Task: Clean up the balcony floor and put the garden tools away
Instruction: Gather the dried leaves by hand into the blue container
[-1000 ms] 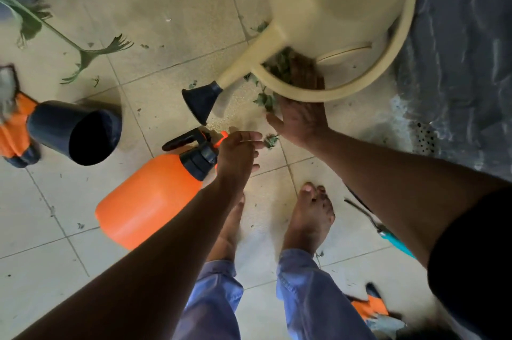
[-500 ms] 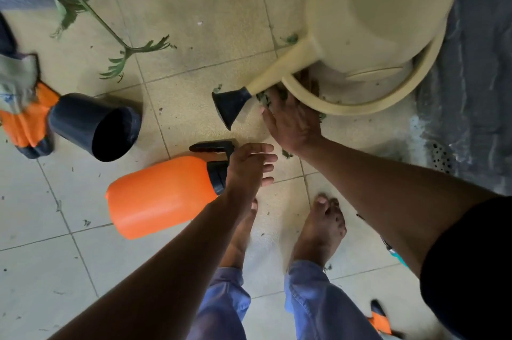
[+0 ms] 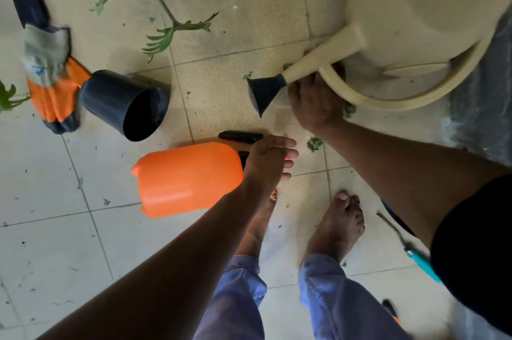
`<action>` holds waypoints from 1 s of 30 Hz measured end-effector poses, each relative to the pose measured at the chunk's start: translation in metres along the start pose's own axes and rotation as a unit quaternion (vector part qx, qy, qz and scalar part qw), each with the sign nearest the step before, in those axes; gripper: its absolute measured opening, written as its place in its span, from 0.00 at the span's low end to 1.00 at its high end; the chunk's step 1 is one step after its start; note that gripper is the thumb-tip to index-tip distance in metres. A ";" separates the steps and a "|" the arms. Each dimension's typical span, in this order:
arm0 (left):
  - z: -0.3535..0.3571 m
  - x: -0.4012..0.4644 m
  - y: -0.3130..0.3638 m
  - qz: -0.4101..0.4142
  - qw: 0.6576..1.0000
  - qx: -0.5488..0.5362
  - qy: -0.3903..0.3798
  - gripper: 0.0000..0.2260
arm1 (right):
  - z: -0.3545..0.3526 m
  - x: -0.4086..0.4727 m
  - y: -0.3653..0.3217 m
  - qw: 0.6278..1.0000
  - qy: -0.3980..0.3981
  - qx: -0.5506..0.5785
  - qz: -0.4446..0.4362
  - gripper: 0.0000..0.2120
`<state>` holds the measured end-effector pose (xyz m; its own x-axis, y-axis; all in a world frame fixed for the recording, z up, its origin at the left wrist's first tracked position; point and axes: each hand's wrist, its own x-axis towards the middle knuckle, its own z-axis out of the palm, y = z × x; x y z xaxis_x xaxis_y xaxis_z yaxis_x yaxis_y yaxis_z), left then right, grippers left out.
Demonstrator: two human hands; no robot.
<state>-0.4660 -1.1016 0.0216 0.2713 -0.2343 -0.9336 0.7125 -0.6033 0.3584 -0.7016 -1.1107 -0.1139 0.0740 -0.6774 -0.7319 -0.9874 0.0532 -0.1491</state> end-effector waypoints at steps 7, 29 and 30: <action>0.010 -0.031 -0.025 -0.028 0.998 -0.048 0.011 0.13 | -0.097 0.041 -0.123 0.829 0.132 -0.339 -0.425 0.33; 0.017 -0.037 -0.063 -0.091 0.995 0.037 -0.009 0.12 | -0.113 0.047 -0.081 0.946 0.113 -0.131 -0.273 0.10; 0.016 -0.037 -0.063 -0.093 0.995 0.036 -0.014 0.12 | -0.114 0.048 -0.080 0.956 0.120 -0.106 -0.245 0.09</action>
<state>-0.5315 -1.0675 0.0335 0.1201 -0.1331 -0.9838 0.7005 -0.6909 0.1790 -0.6355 -1.2312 -0.0612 0.5261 -0.7334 -0.4305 -0.8503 -0.4467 -0.2783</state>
